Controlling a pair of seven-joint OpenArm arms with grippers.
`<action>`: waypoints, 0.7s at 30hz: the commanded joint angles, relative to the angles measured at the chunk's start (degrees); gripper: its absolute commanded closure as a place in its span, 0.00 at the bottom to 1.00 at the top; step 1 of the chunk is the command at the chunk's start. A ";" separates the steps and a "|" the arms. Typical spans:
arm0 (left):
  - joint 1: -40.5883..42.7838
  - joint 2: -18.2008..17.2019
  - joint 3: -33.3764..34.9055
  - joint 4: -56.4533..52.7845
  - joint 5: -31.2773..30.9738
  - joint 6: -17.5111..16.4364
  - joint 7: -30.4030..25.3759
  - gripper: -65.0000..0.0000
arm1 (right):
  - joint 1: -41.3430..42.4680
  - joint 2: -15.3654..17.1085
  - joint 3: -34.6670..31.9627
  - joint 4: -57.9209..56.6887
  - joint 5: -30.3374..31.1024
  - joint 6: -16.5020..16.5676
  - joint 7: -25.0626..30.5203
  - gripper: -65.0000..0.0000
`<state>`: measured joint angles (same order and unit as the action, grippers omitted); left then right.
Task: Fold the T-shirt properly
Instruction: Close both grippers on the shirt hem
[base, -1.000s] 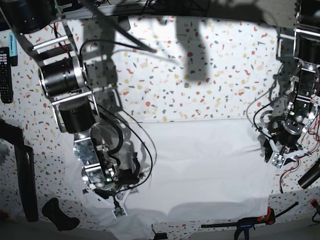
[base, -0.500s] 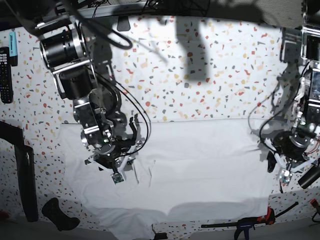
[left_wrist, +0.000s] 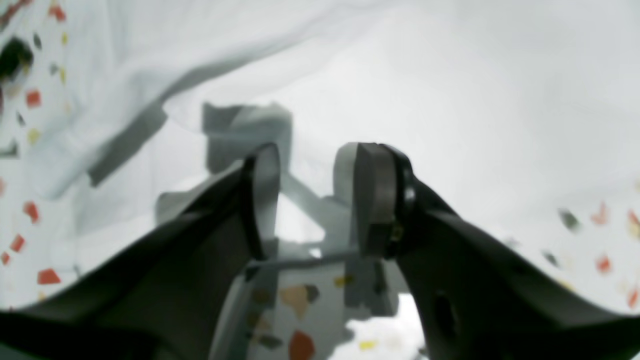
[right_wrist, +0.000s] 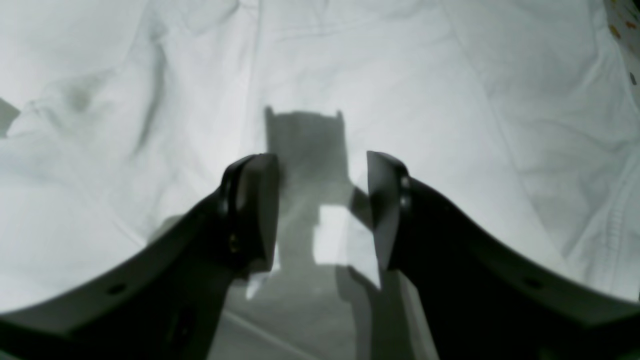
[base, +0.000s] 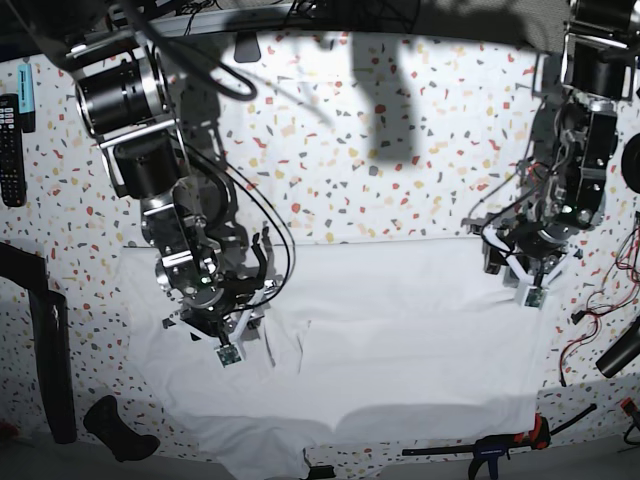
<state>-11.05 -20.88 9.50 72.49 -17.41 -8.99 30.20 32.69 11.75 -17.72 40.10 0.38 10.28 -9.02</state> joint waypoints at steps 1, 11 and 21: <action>-2.71 -0.70 -0.46 -0.39 -0.02 0.26 -1.86 0.62 | 1.51 0.44 0.11 0.61 -0.15 -0.50 0.24 0.55; -13.20 -0.72 -0.44 -19.74 3.87 -0.26 -9.62 0.62 | 1.42 0.44 0.11 0.59 -0.15 -0.48 0.07 0.55; -18.38 -0.68 -0.44 -27.15 3.85 -3.23 -13.97 0.62 | 1.40 0.46 0.11 0.59 -0.15 -0.48 -0.02 0.55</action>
<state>-27.24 -20.78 9.43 44.56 -13.56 -12.60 17.93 32.49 11.77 -17.72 40.12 0.38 10.24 -8.99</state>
